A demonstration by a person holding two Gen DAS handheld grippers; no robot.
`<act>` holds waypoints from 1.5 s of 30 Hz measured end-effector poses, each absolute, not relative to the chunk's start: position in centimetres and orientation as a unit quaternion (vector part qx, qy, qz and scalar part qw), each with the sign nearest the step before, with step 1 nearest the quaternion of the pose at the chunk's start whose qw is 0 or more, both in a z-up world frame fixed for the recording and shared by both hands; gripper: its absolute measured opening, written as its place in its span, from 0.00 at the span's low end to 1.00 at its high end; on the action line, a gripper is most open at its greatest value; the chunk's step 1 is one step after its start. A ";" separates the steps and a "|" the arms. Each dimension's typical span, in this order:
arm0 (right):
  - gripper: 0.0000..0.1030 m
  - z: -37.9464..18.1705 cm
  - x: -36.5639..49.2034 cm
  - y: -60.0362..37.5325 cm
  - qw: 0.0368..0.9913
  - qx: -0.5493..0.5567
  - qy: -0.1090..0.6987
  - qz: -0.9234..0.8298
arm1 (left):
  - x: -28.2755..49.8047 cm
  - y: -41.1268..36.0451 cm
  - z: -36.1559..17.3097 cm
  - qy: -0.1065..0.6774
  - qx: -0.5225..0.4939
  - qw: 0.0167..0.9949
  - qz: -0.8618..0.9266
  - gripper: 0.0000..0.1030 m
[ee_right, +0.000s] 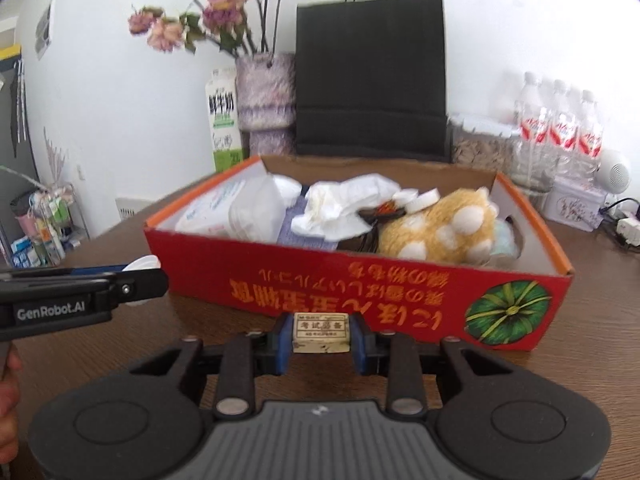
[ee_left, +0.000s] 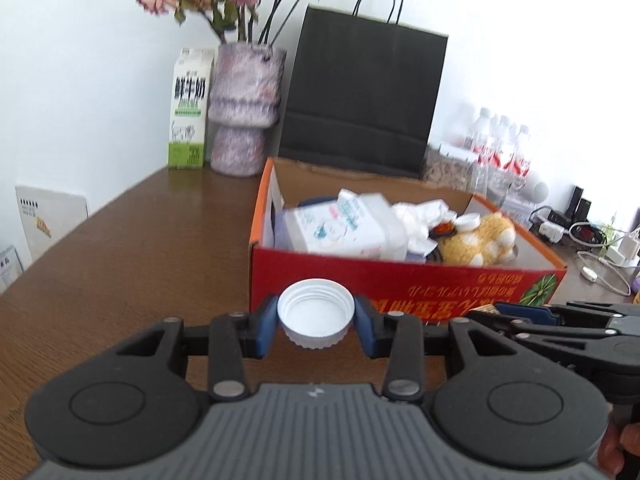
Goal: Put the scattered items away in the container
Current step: 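Grasp the white cap with the left tool while the right tool grasps the tan block, then lower the cap and tan block into the box and open both tools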
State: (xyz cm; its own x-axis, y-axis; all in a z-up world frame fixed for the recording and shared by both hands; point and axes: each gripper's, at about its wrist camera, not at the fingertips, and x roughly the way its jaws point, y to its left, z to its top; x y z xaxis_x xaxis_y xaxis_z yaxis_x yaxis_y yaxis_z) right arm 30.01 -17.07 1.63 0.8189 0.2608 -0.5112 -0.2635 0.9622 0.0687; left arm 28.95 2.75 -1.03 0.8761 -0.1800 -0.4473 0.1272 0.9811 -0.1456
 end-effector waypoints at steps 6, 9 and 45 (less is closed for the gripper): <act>0.28 6.0 28.9 -19.6 0.974 0.013 0.195 0.118 | 28.5 1.7 2.6 0.186 -0.059 0.976 -0.096 0.40; 0.28 7.7 29.2 -20.5 0.980 0.013 0.167 0.109 | 29.2 0.5 4.6 0.165 -0.052 0.979 -0.105 0.40; 0.30 3.3 35.9 -22.1 0.979 -0.019 0.177 0.102 | 37.8 -7.8 0.6 0.164 0.049 0.982 -0.080 0.50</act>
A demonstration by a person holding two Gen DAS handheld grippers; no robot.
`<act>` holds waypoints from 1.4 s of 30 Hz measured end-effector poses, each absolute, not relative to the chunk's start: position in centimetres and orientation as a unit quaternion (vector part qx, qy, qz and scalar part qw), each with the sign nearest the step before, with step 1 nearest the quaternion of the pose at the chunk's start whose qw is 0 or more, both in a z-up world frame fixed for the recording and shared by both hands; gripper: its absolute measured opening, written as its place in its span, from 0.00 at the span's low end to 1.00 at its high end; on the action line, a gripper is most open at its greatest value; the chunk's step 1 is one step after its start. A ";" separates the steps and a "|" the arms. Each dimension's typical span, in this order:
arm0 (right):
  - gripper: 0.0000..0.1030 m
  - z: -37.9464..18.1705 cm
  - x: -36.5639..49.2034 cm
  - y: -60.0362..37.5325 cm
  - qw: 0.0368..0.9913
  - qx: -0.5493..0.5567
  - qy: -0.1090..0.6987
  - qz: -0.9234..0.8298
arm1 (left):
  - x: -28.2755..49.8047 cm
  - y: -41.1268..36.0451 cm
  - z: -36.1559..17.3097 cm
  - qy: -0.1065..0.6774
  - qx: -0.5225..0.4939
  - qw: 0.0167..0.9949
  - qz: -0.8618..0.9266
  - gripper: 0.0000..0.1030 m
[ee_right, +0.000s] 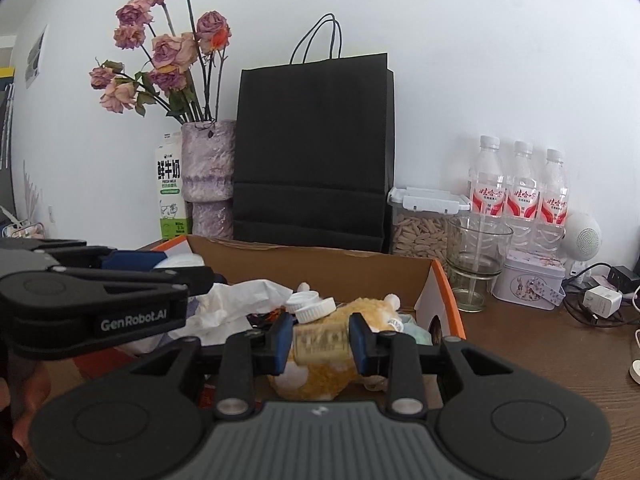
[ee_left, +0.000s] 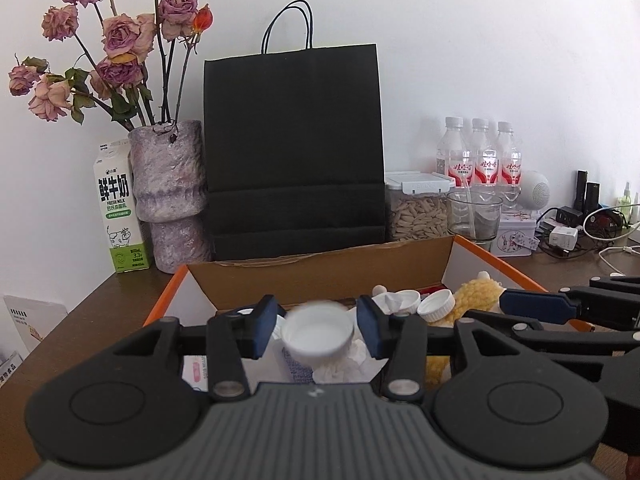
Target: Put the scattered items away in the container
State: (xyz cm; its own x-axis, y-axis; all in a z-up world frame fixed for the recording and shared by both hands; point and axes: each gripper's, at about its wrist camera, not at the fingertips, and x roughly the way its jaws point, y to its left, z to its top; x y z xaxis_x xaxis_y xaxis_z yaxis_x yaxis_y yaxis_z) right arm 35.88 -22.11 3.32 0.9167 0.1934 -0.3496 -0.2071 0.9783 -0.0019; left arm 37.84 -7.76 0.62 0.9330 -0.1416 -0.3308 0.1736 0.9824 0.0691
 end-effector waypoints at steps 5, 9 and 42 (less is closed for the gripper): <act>0.52 3.4 35.8 -22.3 0.981 -0.017 0.172 0.093 | 37.4 -7.2 1.0 0.150 0.042 0.986 -0.061 0.80; 0.92 3.7 35.4 -22.5 0.984 -0.011 0.156 0.084 | 36.9 -6.6 1.5 0.131 0.026 0.990 -0.052 1.00; 1.00 4.5 22.4 -22.4 0.977 0.008 0.203 0.056 | 22.8 -2.0 0.5 0.184 0.036 0.981 -0.054 1.00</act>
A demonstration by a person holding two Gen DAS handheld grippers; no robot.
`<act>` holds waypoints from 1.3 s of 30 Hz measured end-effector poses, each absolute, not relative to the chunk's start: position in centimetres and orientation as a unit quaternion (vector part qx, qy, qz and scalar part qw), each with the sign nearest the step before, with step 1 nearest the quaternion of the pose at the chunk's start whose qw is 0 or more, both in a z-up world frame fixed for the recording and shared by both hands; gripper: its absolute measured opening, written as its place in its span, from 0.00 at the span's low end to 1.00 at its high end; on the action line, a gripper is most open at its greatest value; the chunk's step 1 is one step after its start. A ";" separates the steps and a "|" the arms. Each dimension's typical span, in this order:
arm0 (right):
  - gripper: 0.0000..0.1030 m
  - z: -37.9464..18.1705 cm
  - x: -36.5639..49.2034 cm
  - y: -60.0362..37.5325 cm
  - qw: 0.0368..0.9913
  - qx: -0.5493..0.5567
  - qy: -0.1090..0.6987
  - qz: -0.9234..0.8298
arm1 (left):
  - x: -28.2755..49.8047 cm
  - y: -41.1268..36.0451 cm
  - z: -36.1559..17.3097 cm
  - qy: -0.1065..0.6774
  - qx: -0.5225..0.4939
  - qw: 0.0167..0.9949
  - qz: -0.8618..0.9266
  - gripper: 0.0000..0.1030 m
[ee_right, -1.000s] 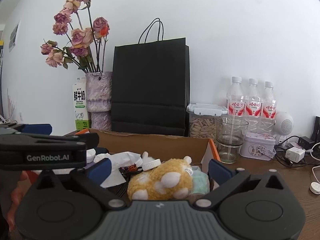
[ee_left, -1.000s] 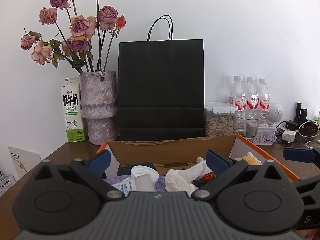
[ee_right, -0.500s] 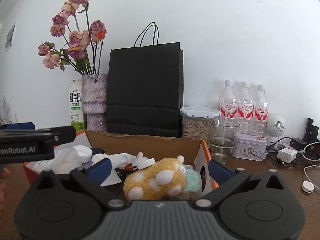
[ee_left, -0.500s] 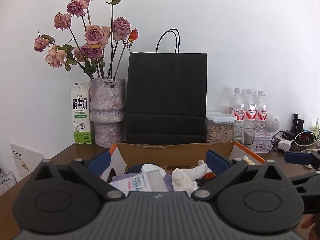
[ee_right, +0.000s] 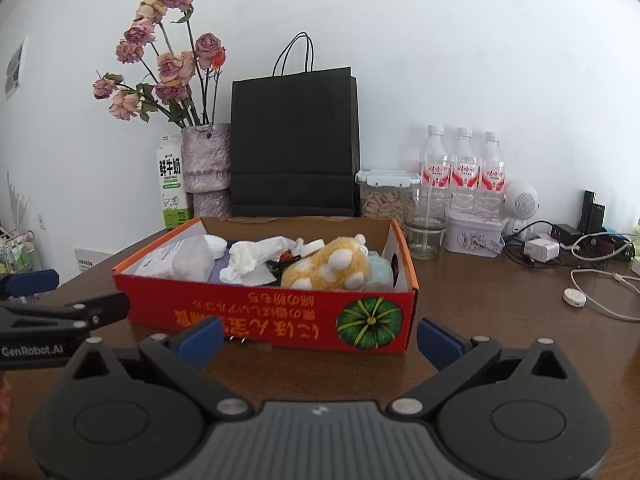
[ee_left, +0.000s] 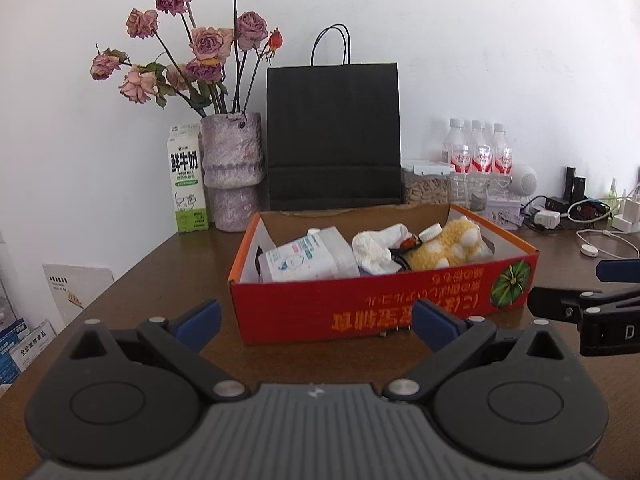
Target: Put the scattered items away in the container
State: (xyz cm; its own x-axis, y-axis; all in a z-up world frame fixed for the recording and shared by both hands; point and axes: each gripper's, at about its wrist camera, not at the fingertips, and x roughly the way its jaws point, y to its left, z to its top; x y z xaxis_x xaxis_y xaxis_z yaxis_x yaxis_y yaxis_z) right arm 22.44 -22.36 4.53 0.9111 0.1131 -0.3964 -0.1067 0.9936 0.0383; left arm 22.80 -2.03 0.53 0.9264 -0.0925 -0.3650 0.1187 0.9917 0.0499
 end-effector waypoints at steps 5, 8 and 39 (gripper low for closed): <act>1.00 4.4 19.2 -21.2 0.967 0.012 0.243 0.072 | 20.2 -1.1 0.1 0.252 0.010 0.965 -0.070 1.00; 1.00 4.5 17.7 -20.4 0.963 0.010 0.258 0.076 | 18.8 -0.6 -0.1 0.270 0.000 0.960 -0.077 1.00; 1.00 5.0 14.0 -17.7 0.959 -0.010 0.273 0.070 | 15.1 -0.5 -0.5 0.297 0.023 0.954 -0.021 1.00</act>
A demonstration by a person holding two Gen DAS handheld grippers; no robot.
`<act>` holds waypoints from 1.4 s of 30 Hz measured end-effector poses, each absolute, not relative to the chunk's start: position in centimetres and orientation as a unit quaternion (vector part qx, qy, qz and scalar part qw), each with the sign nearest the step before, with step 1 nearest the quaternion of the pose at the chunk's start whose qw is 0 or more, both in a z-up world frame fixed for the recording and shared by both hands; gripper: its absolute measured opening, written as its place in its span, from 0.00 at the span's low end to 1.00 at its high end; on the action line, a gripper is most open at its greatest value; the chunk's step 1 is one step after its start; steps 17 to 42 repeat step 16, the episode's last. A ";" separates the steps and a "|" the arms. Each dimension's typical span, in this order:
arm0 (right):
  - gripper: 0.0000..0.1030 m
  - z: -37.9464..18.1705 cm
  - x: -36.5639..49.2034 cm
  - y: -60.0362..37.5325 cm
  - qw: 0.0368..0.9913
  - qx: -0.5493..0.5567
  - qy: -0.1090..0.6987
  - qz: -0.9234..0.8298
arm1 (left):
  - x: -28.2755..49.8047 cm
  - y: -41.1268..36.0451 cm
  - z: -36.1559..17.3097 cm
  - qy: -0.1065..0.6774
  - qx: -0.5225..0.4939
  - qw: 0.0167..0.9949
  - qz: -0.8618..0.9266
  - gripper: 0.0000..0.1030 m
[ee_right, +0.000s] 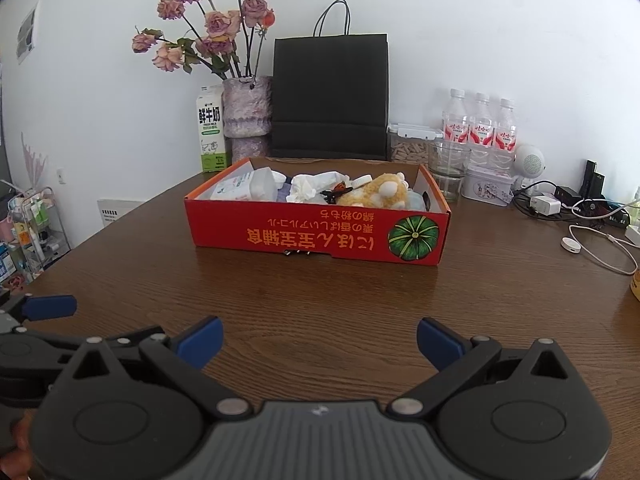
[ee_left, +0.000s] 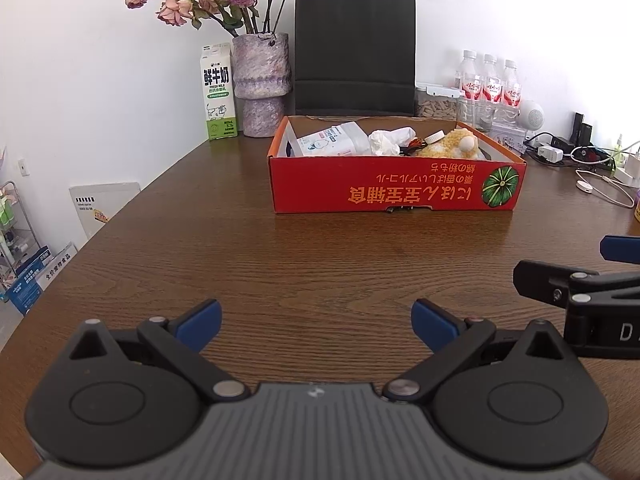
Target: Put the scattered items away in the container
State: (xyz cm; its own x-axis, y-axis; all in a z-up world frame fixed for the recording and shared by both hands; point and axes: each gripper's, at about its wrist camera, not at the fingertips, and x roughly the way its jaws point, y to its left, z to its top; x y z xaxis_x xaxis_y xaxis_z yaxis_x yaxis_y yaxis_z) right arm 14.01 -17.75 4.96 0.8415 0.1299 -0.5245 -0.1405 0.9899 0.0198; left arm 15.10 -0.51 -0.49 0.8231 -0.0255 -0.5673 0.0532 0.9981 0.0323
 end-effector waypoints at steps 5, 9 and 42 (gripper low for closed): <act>1.00 5.0 14.0 -17.8 0.960 -0.011 0.272 0.070 | 15.1 -0.6 -0.5 0.298 0.023 0.954 -0.022 1.00; 1.00 5.0 14.0 -17.9 0.959 -0.010 0.273 0.070 | 15.2 -0.6 -0.5 0.299 0.023 0.954 -0.023 1.00; 1.00 5.0 13.9 -18.0 0.960 -0.009 0.272 0.071 | 15.1 -0.6 -0.3 0.292 0.021 0.956 -0.019 1.00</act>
